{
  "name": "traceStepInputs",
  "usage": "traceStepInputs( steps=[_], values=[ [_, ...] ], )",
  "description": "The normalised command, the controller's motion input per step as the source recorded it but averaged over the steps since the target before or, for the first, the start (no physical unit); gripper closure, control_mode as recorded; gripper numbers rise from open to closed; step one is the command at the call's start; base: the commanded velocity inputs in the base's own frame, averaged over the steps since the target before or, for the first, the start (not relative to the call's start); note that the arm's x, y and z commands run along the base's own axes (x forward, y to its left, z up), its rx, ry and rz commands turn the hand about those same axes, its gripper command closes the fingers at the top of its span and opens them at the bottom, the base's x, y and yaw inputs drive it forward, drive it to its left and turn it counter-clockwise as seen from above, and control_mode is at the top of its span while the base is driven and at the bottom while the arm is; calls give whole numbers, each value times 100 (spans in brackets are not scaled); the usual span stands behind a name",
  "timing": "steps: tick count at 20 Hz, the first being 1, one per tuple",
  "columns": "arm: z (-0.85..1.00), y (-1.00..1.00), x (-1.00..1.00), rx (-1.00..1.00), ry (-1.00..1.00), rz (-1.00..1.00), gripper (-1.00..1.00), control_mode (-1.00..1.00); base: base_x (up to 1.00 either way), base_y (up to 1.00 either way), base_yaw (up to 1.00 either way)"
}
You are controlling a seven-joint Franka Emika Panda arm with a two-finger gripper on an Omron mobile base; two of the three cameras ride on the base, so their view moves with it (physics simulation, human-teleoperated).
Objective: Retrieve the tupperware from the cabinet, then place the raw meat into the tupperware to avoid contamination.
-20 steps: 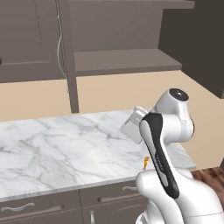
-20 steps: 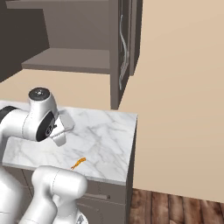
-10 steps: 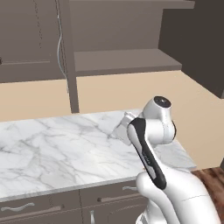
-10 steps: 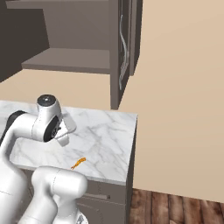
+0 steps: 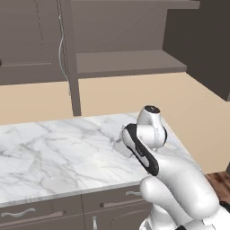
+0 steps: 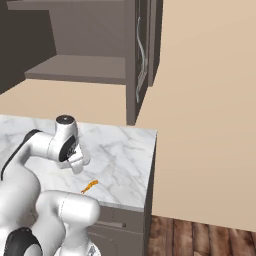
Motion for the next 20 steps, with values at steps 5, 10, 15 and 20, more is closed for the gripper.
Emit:
traceStepInputs(
  steps=[5, 10, 15, 20],
  values=[
    [-31, 3, 35, -2, 6, 0, 100, -100, 0, 0, 0],
    [-37, 4, 28, -7, 0, 0, 100, -100, 0, 0, 0],
    [-39, 4, 25, -9, 0, 0, 100, -100, 0, 0, 0],
    [-28, 3, 22, -6, 0, 0, 100, -100, 0, 0, 0]
  ],
)
